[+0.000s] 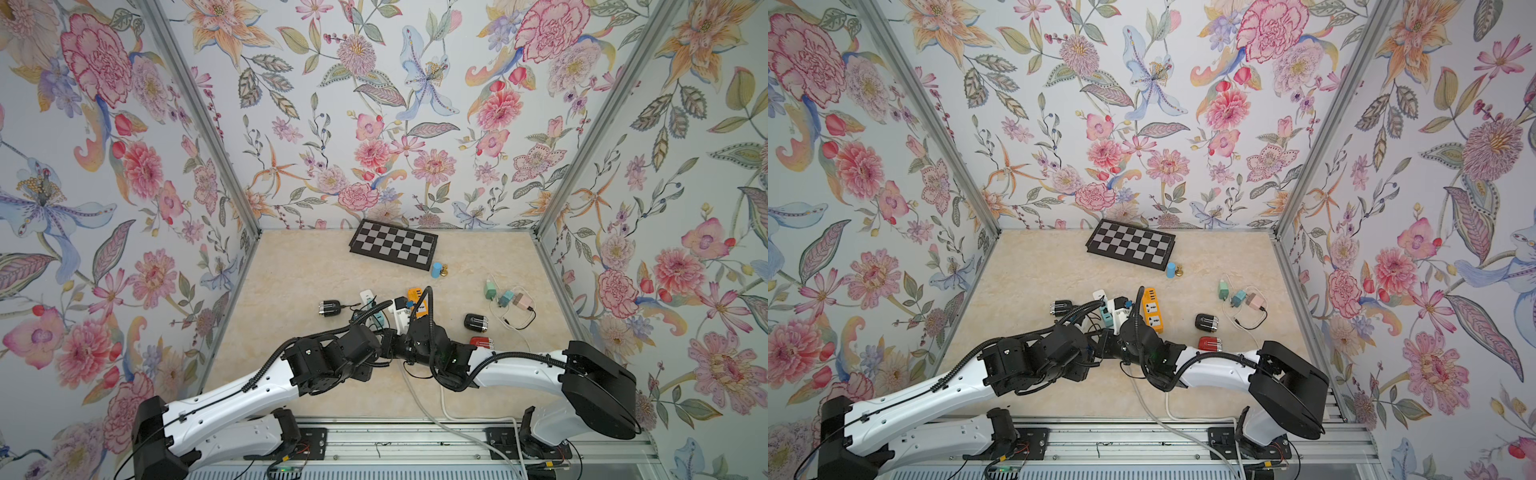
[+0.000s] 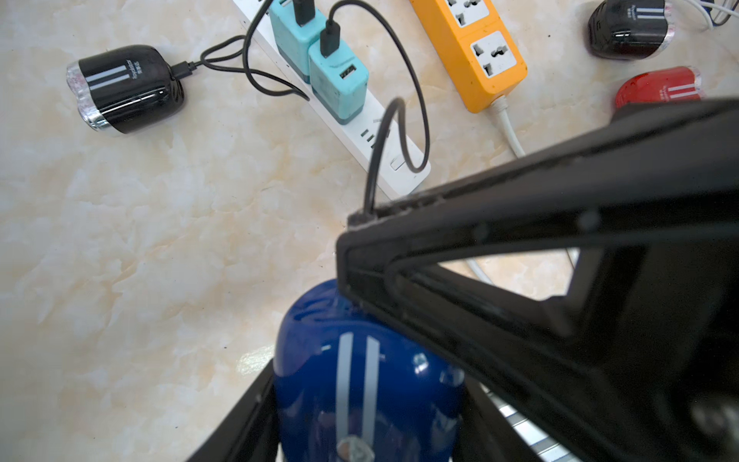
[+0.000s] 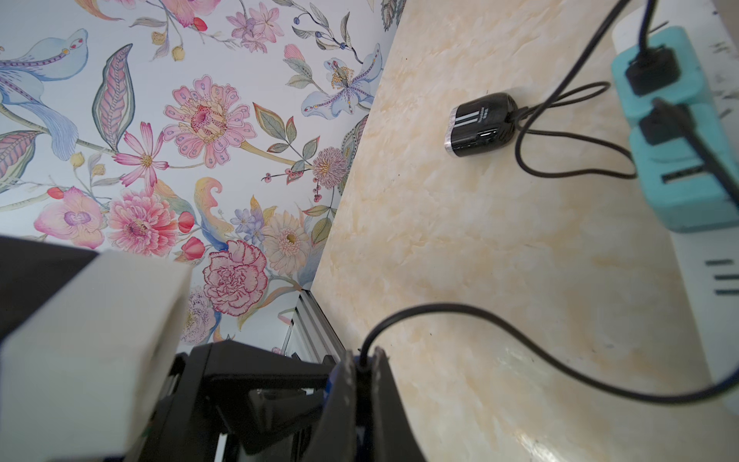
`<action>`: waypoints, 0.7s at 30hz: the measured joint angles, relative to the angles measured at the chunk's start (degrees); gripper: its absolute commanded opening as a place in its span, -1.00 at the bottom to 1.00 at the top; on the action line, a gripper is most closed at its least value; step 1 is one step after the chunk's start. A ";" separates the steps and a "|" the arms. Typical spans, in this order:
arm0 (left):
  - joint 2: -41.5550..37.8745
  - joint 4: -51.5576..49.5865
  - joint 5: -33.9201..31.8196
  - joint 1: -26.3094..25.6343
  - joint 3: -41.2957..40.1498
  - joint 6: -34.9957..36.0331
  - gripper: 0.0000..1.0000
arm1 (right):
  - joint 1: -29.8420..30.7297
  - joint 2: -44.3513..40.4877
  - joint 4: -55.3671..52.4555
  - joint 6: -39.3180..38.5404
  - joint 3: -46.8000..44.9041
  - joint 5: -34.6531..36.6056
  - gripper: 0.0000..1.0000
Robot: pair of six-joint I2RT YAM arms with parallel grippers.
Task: Unplug the electric shaver
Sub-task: Remove the charging cable from the electric shaver.
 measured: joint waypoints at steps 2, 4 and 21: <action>-0.09 -0.15 0.33 -0.44 -0.07 -0.15 -0.40 | -1.42 -0.02 -0.02 0.33 0.07 -1.73 -1.00; -0.33 -0.39 1.66 -1.62 -0.39 -0.11 -0.42 | -4.20 -0.20 -0.28 0.39 0.17 -2.91 -1.00; -0.74 -2.89 0.31 -2.05 -0.50 -1.11 -0.42 | -6.03 -0.72 -0.83 -1.31 1.49 -5.99 -1.00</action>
